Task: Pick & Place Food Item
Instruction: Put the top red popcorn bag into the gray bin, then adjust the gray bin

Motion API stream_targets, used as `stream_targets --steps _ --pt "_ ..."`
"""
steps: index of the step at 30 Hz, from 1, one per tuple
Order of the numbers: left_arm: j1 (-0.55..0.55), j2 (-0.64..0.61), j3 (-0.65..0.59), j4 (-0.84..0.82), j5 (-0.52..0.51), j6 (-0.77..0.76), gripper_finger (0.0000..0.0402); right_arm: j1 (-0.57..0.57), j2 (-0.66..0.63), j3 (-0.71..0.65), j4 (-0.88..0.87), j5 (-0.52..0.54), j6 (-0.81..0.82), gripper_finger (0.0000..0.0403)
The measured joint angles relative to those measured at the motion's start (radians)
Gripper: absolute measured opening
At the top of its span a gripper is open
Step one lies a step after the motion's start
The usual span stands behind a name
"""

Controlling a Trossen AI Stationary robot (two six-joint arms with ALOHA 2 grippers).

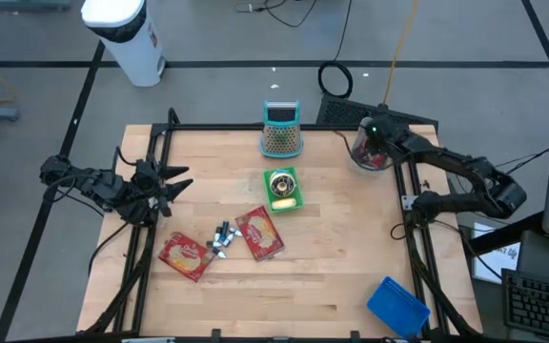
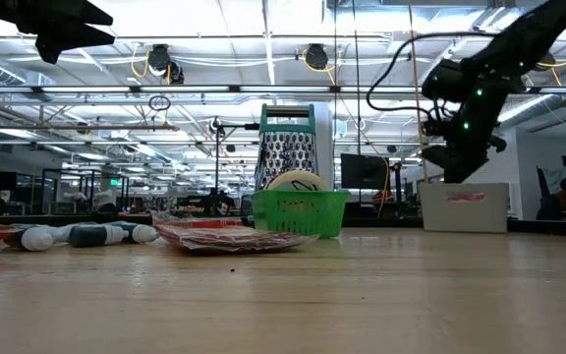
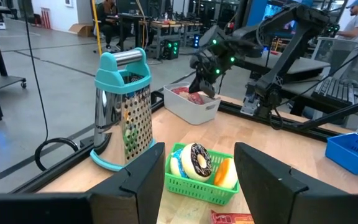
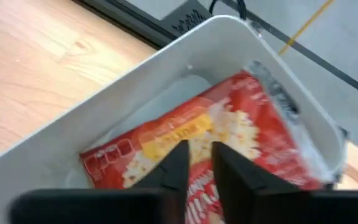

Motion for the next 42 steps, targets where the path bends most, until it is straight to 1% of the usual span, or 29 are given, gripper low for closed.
stream_targets --steps 1,3,7,11,16,21,24,28,33,35,37,38,39,42 --pt "0.0 0.0 0.0 0.0 0.0 0.0 0.0191 -0.007 0.001 0.026 -0.04 -0.003 -0.001 0.0029" --pt "0.0 0.0 0.0 0.0 0.0 0.0 0.0191 -0.017 0.008 0.071 -0.097 -0.004 -0.01 0.0009" --pt "0.0 0.0 0.0 0.0 0.0 0.0 0.0191 -0.049 0.051 0.132 -0.153 -0.003 -0.041 0.0006" --pt "0.0 0.0 0.0 0.0 0.0 -0.002 0.0191 -0.101 0.126 0.144 -0.183 0.0 -0.067 0.0002" --pt "0.0 0.0 0.0 0.001 0.0 -0.002 0.0191 -0.099 0.223 0.144 -0.177 0.044 -0.076 0.0001" --pt "0.0 0.0 0.0 0.0 0.0 -0.002 0.0191 -0.102 0.312 0.144 -0.158 0.045 -0.069 0.0001" --pt "0.0 0.0 0.0 0.0 0.0 -0.002 0.0191 -0.102 0.339 0.144 -0.136 0.041 -0.069 0.0001" --pt "0.0 0.0 0.0 0.0 0.0 -0.001 0.0191 -0.081 0.306 0.144 -0.097 0.041 -0.069 0.0001" --pt "0.0 0.0 0.0 0.0 0.0 0.0 0.0191 -0.04 0.197 0.144 -0.092 0.036 -0.068 0.0001" --pt "0.0 0.0 0.0 0.0 0.0 0.0 0.0191 -0.022 0.144 0.144 -0.101 -0.017 -0.069 0.0001" --pt "0.0 0.0 0.0 0.0 0.0 0.0 0.0191 -0.002 0.098 0.144 -0.116 -0.107 -0.066 0.0001" --pt "0.0 0.0 0.0 0.0 0.0 0.0 0.0191 0.011 0.079 0.144 -0.132 -0.133 -0.069 0.0001" --pt "0.0 0.0 0.0 0.0 0.0 0.001 0.0191 0.025 0.064 0.144 -0.151 -0.143 -0.071 0.0001" --pt "0.0 0.0 0.0 0.0 0.0 0.001 0.0191 0.06 0.038 0.144 -0.23 -0.118 -0.076 0.0"
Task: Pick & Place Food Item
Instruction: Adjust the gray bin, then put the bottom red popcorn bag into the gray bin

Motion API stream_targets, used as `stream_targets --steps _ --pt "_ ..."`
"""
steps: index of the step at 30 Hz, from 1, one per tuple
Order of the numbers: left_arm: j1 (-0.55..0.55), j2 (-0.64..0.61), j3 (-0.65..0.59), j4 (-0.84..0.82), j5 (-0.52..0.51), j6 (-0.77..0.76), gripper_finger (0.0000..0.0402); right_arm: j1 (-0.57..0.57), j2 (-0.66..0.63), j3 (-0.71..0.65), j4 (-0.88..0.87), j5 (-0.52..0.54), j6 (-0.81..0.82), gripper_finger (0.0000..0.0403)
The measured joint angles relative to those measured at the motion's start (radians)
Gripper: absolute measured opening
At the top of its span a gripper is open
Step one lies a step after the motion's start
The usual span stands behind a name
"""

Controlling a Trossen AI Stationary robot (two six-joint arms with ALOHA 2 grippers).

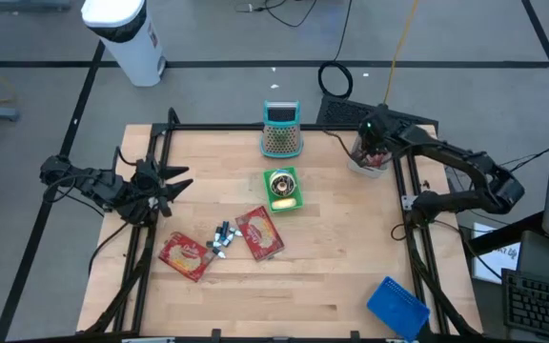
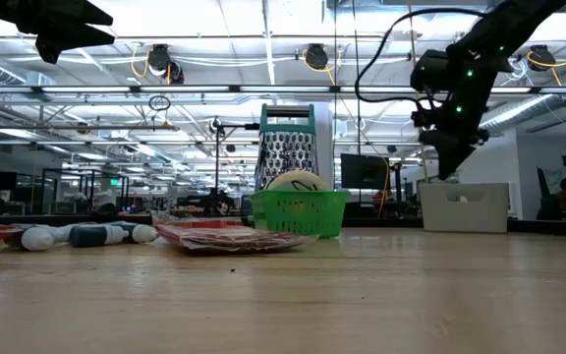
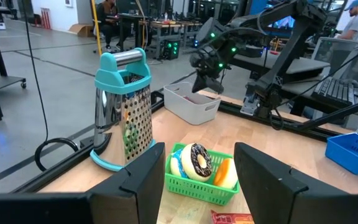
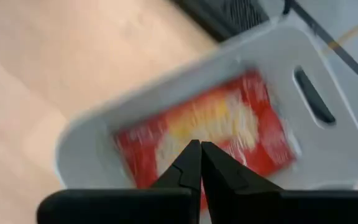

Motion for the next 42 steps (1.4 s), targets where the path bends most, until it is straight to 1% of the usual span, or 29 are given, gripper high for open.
stream_targets --steps 4,8,12,18,24,28,32,39,40,42 --pt "0.0 0.0 0.0 0.0 0.0 0.0 0.0191 0.033 0.0 -0.002 -0.102 0.002 0.039 0.0" --pt "0.0 0.0 0.0 0.0 0.0 0.0 0.0191 0.061 0.017 -0.024 -0.096 0.001 0.057 0.0" --pt "0.0 0.0 0.0 -0.001 0.001 0.002 0.0191 0.084 0.046 -0.04 -0.036 -0.002 0.065 0.0" --pt "0.0 0.0 0.0 0.0 0.001 0.0 0.0191 0.099 0.124 -0.042 0.091 -0.078 0.057 0.0" --pt "0.0 0.0 0.0 0.0 0.002 -0.007 0.0191 0.109 0.185 -0.042 0.185 -0.077 0.072 0.0" --pt "0.0 0.0 0.0 0.0 0.002 -0.007 0.0191 0.109 0.19 -0.042 0.242 -0.077 0.128 0.0" --pt "0.0 0.0 0.0 0.0 0.002 -0.007 0.0191 0.108 0.19 -0.042 0.316 -0.077 0.143 0.0" --pt "0.0 0.0 0.0 0.0 0.002 -0.009 0.0191 0.108 0.185 -0.042 0.315 -0.071 0.105 0.0" --pt "0.0 0.0 0.0 0.0 0.002 -0.01 0.0191 0.108 0.178 -0.042 0.301 -0.062 0.097 0.0" --pt "0.0 0.0 0.0 0.0 0.002 -0.01 0.0191 0.108 0.158 -0.042 0.278 -0.01 0.081 0.0"
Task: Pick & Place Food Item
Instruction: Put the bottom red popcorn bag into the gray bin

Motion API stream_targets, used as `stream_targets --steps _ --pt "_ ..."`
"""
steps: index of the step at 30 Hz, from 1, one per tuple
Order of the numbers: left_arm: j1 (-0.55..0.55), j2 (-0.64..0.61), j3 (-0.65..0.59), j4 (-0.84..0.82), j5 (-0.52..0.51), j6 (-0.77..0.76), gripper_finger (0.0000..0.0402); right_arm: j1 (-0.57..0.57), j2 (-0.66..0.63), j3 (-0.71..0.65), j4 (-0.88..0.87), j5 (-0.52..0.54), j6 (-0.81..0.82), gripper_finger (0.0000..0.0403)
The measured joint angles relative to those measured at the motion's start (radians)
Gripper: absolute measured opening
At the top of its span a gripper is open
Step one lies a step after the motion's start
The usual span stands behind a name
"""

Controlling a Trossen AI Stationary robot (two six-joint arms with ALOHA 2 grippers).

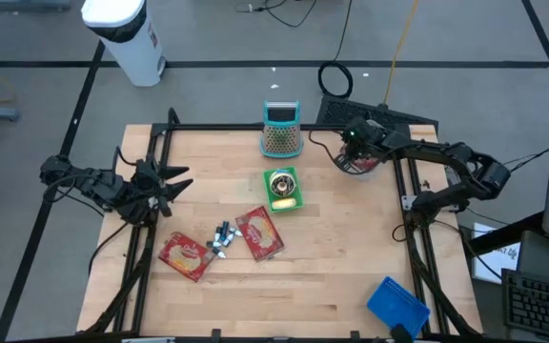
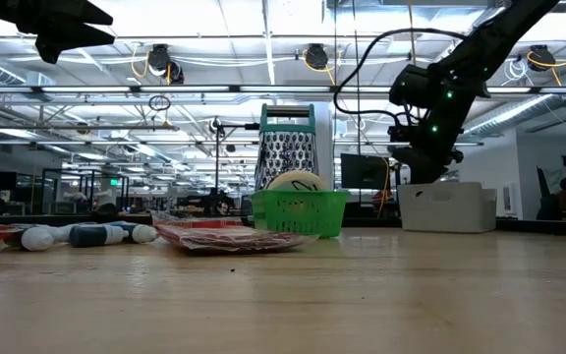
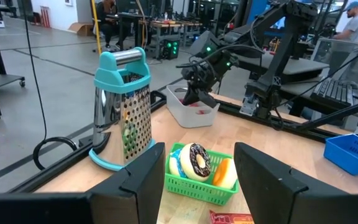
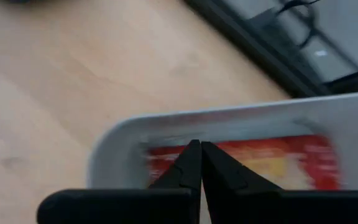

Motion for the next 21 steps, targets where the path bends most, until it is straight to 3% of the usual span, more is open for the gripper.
stream_targets --steps 3,6,15,21 --pt "0.0 0.0 0.0 0.0 0.0 0.004 0.0191 0.0 -0.062 -0.001 -0.024 0.08 -0.002 0.0" --pt "0.0 0.0 0.0 0.0 -0.001 0.004 0.0191 0.024 -0.14 -0.001 -0.033 0.09 -0.002 0.0" --pt "0.0 0.0 0.0 0.005 0.0 -0.016 0.0191 0.193 -0.303 -0.001 0.004 -0.141 -0.027 0.0" --pt "0.0 0.0 0.0 0.0 0.002 -0.049 0.0191 0.343 -0.321 -0.001 0.075 -0.146 -0.038 0.0"
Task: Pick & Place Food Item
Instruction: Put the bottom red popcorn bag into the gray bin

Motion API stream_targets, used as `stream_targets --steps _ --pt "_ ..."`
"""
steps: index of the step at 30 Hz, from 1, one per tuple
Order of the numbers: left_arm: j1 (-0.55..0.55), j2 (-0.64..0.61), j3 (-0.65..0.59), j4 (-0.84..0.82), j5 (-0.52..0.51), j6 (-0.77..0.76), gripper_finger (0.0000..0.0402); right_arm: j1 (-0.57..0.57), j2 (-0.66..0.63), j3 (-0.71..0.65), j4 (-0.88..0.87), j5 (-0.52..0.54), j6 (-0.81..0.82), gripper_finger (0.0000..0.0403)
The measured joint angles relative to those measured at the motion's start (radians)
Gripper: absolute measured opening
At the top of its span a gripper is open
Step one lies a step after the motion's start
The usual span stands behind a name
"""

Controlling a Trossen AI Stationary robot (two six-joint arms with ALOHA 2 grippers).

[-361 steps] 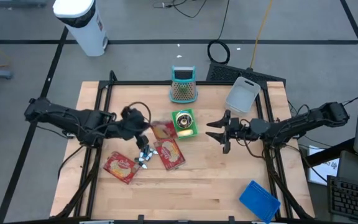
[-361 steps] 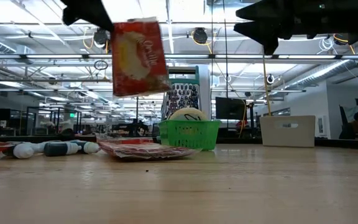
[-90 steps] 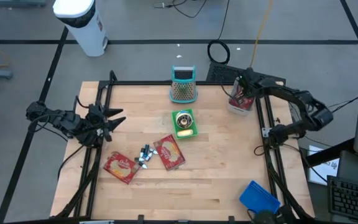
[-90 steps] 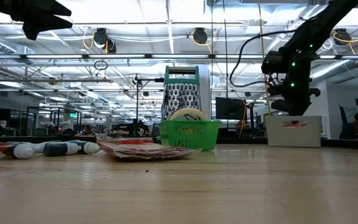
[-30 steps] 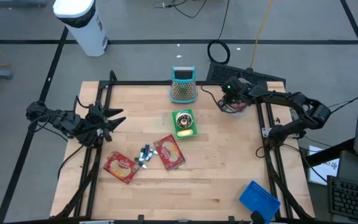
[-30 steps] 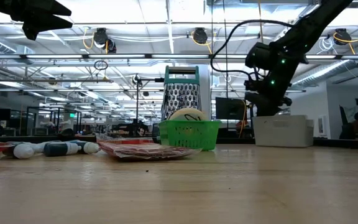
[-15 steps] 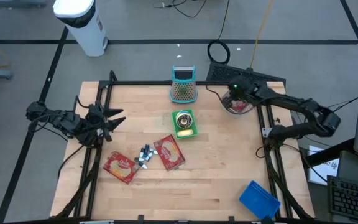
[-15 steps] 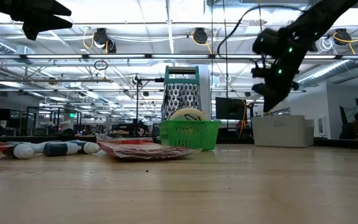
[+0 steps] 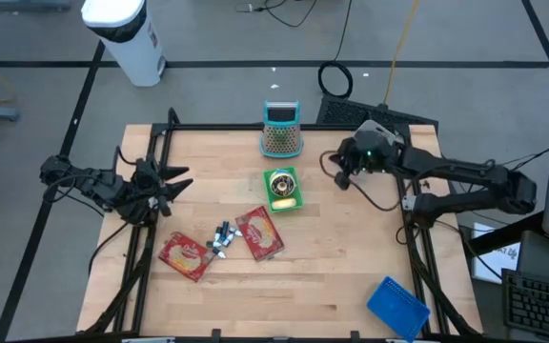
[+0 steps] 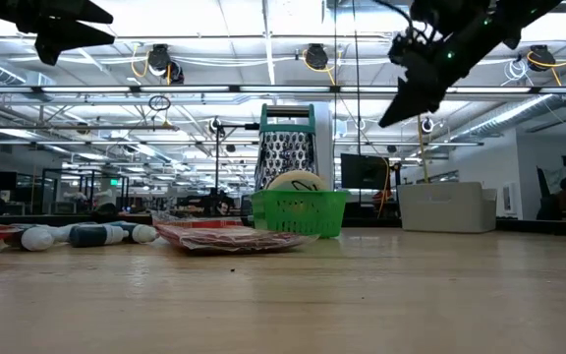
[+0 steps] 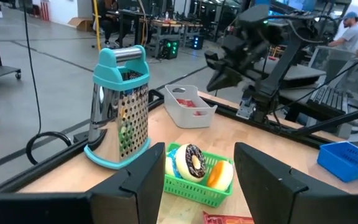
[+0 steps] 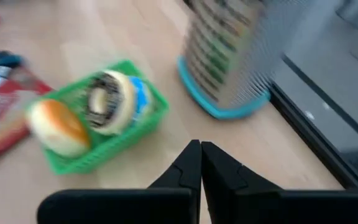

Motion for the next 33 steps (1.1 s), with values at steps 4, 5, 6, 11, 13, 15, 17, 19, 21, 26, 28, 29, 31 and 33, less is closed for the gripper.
stream_targets --steps 4,5,6,11,13,15,17,19,21,26,28,29,31,33 --pt "0.0 0.0 0.0 -0.022 0.0 -0.022 0.0191 0.086 0.0 -0.02 0.116 -0.001 -0.035 0.0" --pt "0.0 0.0 0.0 -0.027 0.0 -0.022 0.0191 0.104 0.0 -0.028 0.144 0.0 -0.051 0.0" --pt "0.0 0.0 0.0 -0.031 0.003 -0.029 0.0191 0.118 0.001 -0.034 0.163 -0.001 -0.068 0.0" --pt "0.0 0.013 0.0 -0.063 0.178 -0.199 0.0191 0.159 0.0 -0.072 0.274 0.0 -0.101 0.0" --pt "0.0 0.029 0.0 -0.088 0.307 -0.289 0.0191 0.163 0.0 -0.094 0.315 0.0 -0.1 0.0" --pt "0.0 0.061 0.0 -0.122 0.42 -0.392 0.0191 0.161 0.001 -0.114 0.361 0.001 -0.104 0.0" --pt "-0.002 0.112 0.0 -0.176 0.512 -0.511 0.0191 0.159 0.0 -0.138 0.41 0.003 -0.106 0.0" --pt "-0.013 0.187 0.0 -0.233 0.57 -0.624 0.0191 0.153 0.0 -0.166 0.459 0.002 -0.123 0.0" --pt "-0.029 0.276 -0.001 -0.3 0.647 -0.732 0.0191 0.153 0.0 -0.186 0.5 0.002 -0.127 0.0" --pt "-0.049 0.481 -0.001 -0.427 0.956 -0.959 0.0191 0.153 0.0 -0.239 0.584 0.003 -0.129 0.0" --pt "-0.063 0.545 -0.001 -0.453 0.996 -1.009 0.0191 0.153 0.0 -0.259 0.621 0.003 -0.129 0.0" --pt "-0.074 0.567 -0.002 -0.468 0.995 -1.034 0.0191 0.153 0.0 -0.267 0.639 0.003 -0.129 0.0" --pt "-0.095 0.605 -0.002 -0.493 0.982 -1.083 0.0191 0.153 0.0 -0.283 0.673 0.003 -0.134 0.0" --pt "-0.114 0.639 -0.002 -0.519 0.967 -1.133 0.0191 0.153 0.0 -0.292 0.695 0.003 -0.147 0.0"
